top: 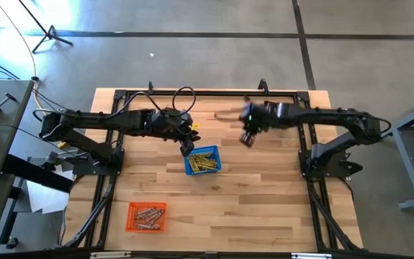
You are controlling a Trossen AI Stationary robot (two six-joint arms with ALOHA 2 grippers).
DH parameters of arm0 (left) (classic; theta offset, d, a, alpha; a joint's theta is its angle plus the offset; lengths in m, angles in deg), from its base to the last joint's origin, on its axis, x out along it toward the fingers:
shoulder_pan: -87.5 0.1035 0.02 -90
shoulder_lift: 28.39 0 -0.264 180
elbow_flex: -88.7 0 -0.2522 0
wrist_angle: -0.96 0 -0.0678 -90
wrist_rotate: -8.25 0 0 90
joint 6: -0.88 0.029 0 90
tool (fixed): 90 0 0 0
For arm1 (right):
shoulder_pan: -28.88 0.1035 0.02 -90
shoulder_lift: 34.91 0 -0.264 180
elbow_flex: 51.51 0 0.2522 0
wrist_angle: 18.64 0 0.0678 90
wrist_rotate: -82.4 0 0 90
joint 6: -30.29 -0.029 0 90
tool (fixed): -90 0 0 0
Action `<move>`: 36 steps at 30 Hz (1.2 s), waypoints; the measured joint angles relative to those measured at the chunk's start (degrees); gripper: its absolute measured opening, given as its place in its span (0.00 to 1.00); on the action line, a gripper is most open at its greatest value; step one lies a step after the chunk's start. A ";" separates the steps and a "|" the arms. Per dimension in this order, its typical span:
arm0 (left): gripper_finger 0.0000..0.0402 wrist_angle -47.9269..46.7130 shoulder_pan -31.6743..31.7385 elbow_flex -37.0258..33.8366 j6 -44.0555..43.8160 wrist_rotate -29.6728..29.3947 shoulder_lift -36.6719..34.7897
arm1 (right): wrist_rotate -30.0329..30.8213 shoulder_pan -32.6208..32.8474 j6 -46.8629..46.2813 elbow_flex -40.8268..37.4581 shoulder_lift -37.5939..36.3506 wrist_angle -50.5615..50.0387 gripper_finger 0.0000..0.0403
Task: Sort crayons
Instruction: Put the red crayon into the black basket, then return to Home Position
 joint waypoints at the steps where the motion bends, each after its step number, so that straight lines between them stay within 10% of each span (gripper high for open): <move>1: 0.25 -0.01 -0.01 0.00 -0.29 0.00 0.00 | -0.05 -2.06 1.93 0.60 0.04 -0.15 0.01; 16: 0.25 -0.81 1.37 0.00 9.99 -7.29 -0.01 | -9.13 -33.83 14.93 -3.91 0.03 -0.74 0.01; 27: 0.25 -0.42 10.51 0.00 21.76 -14.71 -0.01 | -6.16 -40.41 15.90 -3.91 0.03 -1.00 0.04; 36: 0.25 -1.19 18.43 0.00 24.39 -14.42 -0.01 | -10.98 -39.68 7.03 -3.91 -0.02 -8.01 0.26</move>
